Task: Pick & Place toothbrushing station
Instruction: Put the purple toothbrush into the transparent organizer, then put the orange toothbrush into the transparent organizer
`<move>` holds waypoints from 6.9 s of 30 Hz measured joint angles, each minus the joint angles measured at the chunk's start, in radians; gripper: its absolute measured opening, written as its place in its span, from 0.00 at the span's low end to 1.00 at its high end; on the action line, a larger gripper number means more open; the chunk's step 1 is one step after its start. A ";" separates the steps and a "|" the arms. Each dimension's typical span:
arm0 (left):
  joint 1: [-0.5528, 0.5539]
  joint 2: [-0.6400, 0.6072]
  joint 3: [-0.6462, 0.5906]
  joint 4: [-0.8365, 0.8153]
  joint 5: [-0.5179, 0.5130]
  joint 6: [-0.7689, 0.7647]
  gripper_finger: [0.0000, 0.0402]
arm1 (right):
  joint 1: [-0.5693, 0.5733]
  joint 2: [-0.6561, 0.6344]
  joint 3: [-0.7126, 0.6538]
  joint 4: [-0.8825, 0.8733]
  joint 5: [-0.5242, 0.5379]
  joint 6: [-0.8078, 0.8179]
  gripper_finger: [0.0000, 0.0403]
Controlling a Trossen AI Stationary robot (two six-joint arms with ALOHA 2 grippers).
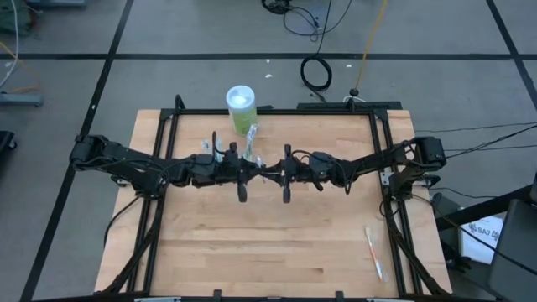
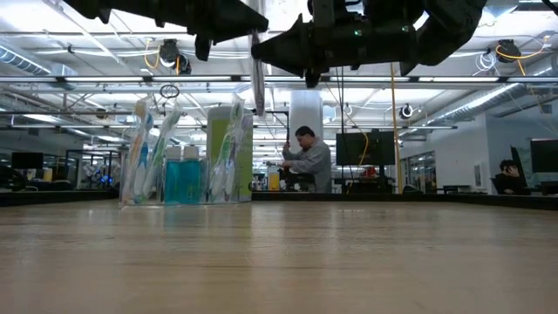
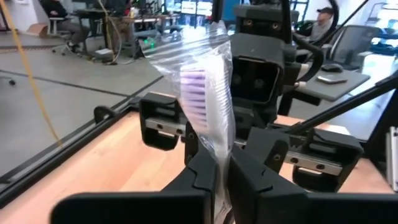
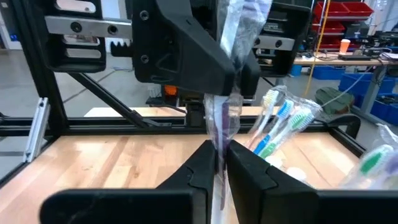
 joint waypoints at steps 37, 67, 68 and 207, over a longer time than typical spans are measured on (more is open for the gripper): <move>-0.172 -0.298 0.000 -0.674 -0.731 -0.333 0.06 | -0.006 -0.075 0.000 -0.225 0.051 0.000 0.32; -0.129 -0.268 0.000 -1.102 -0.733 -0.873 0.02 | -0.006 -0.074 0.000 -0.232 0.051 0.000 0.32; -0.129 -0.254 0.000 -1.101 -0.734 -0.880 0.02 | -0.006 -0.074 0.000 -0.232 0.051 0.000 0.32; -0.121 -0.328 -0.001 -1.065 -0.282 -0.812 0.33 | 0.094 -0.074 0.000 -0.332 0.047 0.193 0.50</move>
